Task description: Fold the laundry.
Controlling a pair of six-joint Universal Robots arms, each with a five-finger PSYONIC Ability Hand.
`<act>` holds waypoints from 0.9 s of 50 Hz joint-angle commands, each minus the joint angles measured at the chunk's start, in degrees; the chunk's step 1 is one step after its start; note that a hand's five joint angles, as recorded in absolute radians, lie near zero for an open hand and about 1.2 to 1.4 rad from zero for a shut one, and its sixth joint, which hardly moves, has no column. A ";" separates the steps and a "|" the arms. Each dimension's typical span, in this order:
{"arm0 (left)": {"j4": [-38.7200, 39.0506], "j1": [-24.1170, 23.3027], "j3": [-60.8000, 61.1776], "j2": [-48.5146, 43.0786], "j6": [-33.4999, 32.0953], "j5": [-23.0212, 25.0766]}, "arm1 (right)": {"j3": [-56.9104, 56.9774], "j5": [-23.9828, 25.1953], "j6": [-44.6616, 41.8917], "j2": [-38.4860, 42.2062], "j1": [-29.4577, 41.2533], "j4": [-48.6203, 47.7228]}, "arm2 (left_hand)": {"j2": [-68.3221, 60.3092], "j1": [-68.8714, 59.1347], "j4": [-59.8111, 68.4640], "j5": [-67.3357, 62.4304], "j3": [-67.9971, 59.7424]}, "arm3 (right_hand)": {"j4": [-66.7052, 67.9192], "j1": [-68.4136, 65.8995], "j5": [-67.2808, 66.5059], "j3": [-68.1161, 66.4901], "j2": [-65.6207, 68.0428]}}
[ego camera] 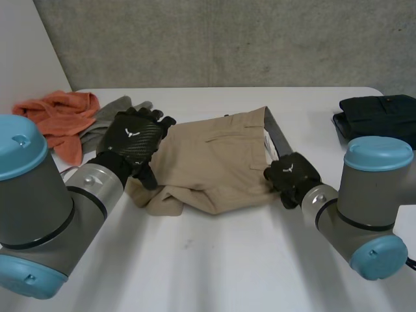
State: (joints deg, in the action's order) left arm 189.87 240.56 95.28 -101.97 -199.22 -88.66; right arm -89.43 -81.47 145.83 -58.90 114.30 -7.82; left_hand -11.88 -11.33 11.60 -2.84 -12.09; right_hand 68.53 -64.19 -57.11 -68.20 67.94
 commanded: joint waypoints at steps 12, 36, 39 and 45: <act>1.47 0.70 0.08 -0.16 0.50 -0.72 | -13.05 12.38 -28.74 -22.49 -13.03 37.60 | 1.88 1.33 -1.60 2.84 2.09 | 11.47 -15.81 -12.89 -11.80 12.06; 2.00 0.61 -0.27 -0.69 0.50 -0.99 | 20.42 -3.68 11.14 2.10 -2.33 14.15 | 1.88 1.33 -1.60 2.84 2.09 | -41.88 37.53 40.46 41.55 -41.29; 2.09 0.61 -0.27 -0.69 0.50 -1.07 | 27.43 -6.93 9.65 9.12 -1.36 14.14 | 1.88 1.33 -1.60 2.84 2.09 | -41.88 37.53 40.46 41.55 -41.29; 2.09 0.70 -0.27 -0.69 0.50 -0.90 | 37.21 -8.70 7.89 19.42 -0.13 12.74 | 1.88 1.33 -1.60 2.84 2.09 | -41.88 37.53 40.46 41.55 -41.29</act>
State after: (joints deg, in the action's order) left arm 191.94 241.19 95.03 -102.64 -198.71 -89.73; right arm -60.68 -88.45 155.89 -48.37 113.29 5.73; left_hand -11.88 -11.33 11.60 -2.82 -12.09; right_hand 25.72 -26.88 -14.42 -26.76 26.44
